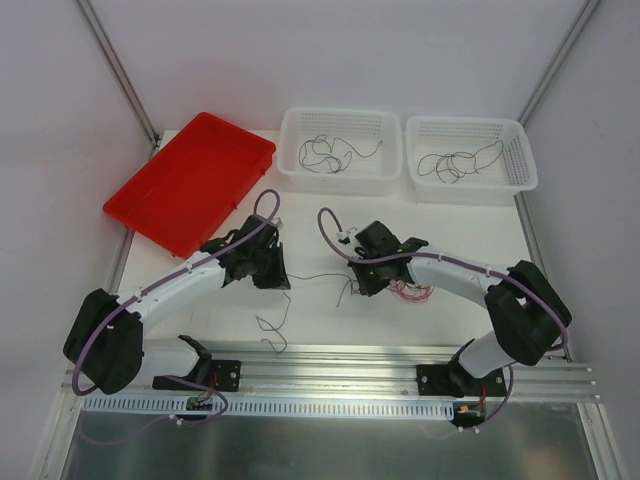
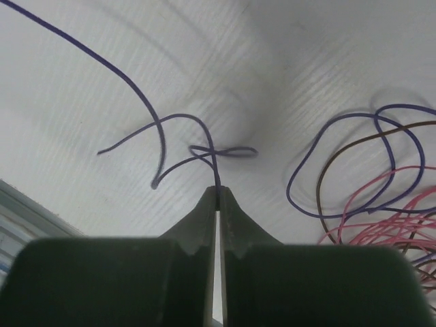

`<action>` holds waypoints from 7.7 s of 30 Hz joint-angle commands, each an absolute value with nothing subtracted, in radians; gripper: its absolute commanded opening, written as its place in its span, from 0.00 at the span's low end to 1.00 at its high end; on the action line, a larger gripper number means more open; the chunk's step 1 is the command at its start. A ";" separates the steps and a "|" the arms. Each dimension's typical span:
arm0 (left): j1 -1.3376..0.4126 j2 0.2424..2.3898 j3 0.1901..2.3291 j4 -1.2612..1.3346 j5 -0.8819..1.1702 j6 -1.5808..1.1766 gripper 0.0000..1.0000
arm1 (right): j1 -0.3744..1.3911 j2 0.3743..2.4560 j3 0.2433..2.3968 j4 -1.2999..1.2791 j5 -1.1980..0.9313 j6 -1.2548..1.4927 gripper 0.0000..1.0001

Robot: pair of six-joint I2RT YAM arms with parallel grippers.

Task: Untangle the cables

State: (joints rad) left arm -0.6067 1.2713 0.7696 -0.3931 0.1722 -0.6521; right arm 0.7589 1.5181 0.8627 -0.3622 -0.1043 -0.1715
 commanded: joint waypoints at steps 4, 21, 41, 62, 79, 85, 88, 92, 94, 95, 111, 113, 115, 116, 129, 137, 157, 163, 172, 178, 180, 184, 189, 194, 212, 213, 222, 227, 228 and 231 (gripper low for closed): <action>-0.505 1.125 0.811 -0.526 0.025 -0.559 0.00 | 0.657 1.352 0.927 -0.448 -0.071 -0.115 0.01; -0.247 0.936 1.044 -0.710 -0.132 -0.430 0.00 | 0.275 1.083 0.907 -0.543 -0.414 0.058 0.01; -0.282 1.224 1.592 -0.575 0.348 -0.569 0.00 | 0.479 1.037 0.939 -0.534 -0.396 0.068 0.77; -0.295 1.784 2.312 -0.285 0.318 -0.709 0.00 | 0.476 0.769 0.919 -0.742 -0.213 0.034 1.00; -0.302 2.057 2.329 0.104 0.275 -0.666 0.00 | 0.474 0.841 0.894 -0.707 -0.244 0.005 1.00; -0.302 2.163 2.295 0.204 0.224 -0.608 0.00 | 0.474 0.859 0.877 -0.689 -0.255 0.005 1.00; -0.302 2.212 2.214 0.306 0.203 -0.598 0.00 | 0.474 0.870 0.864 -0.689 -0.241 0.005 1.00; -0.302 2.273 2.177 0.276 0.190 -0.539 0.07 | 0.476 0.874 0.851 -0.683 -0.244 0.005 1.00; -0.302 2.276 2.151 0.241 0.213 -0.528 0.24 | 0.474 0.873 0.848 -0.680 -0.247 0.006 0.99; -0.302 2.267 2.129 0.241 0.224 -0.531 0.33 | 0.474 0.873 0.848 -0.680 -0.242 0.006 1.00; -0.425 1.611 1.556 0.069 0.227 -0.482 0.99 | 0.394 0.968 0.835 -0.700 -0.028 0.118 0.97; -0.449 1.536 1.439 0.008 0.207 -0.463 0.99 | 0.380 0.992 0.822 -0.670 -0.006 0.150 0.94; -0.478 1.433 1.329 -0.058 0.189 -0.471 0.99 | 0.370 1.034 0.804 -0.637 -0.006 0.163 0.92; -0.485 1.401 1.290 -0.077 0.196 -0.475 0.99 | 0.367 1.052 0.799 -0.629 -0.006 0.179 0.91; -0.575 0.922 0.720 -0.213 0.203 -0.679 0.99 | 0.420 1.395 0.732 -0.402 -0.116 0.253 0.76; -0.587 0.897 0.632 -0.225 0.189 -0.719 0.96 | 0.673 1.506 0.885 -0.380 -0.178 0.318 0.71; -0.847 1.423 0.994 -0.222 0.133 -0.716 0.83 | 0.463 1.194 0.851 -0.557 0.069 0.209 0.50; -0.948 1.656 1.164 -0.224 0.117 -0.750 0.78 | 0.353 1.132 0.804 -0.554 0.034 0.204 0.50; -0.999 1.911 1.287 -0.222 0.091 -0.804 0.65 | 0.336 1.062 0.764 -0.549 -0.060 0.215 0.51; -1.000 1.951 1.282 -0.235 0.066 -0.815 0.48 | 0.334 1.020 0.738 -0.531 -0.112 0.201 0.51; -0.999 1.957 1.272 -0.239 0.064 -0.819 0.36 | 0.334 1.016 0.727 -0.514 -0.123 0.198 0.51; -0.999 1.947 1.256 -0.261 0.063 -0.796 0.10 | 0.336 1.029 0.735 -0.489 -0.147 0.199 0.51; -0.996 1.896 1.246 -0.308 0.064 -0.669 0.00 | 0.336 1.061 0.785 -0.477 -0.153 0.183 0.51; -0.996 1.830 1.213 -0.365 0.083 -0.585 0.00 | 0.337 1.152 0.830 -0.448 -0.166 0.190 0.51; -0.997 1.787 1.183 -0.388 0.167 -0.558 0.00 | 0.376 1.520 0.870 -0.284 -0.203 0.336 0.40; -0.996 1.786 1.183 -0.388 0.166 -0.558 0.00 | 0.377 1.529 0.865 -0.279 -0.199 0.342 0.39; -0.997 1.776 1.170 -0.396 0.147 -0.557 0.00 | 0.385 1.552 0.844 -0.233 -0.198 0.359 0.17; -0.994 1.766 1.161 -0.405 0.134 -0.549 0.00 | 0.379 1.508 0.871 -0.294 -0.155 0.328 0.01; -0.994 1.755 1.158 -0.416 0.127 -0.545 0.00 | 0.371 1.474 0.879 -0.326 -0.147 0.319 0.01; -0.985 1.723 1.141 -0.442 0.094 -0.526 0.00 | 0.333 1.402 0.922 -0.397 -0.111 0.285 0.01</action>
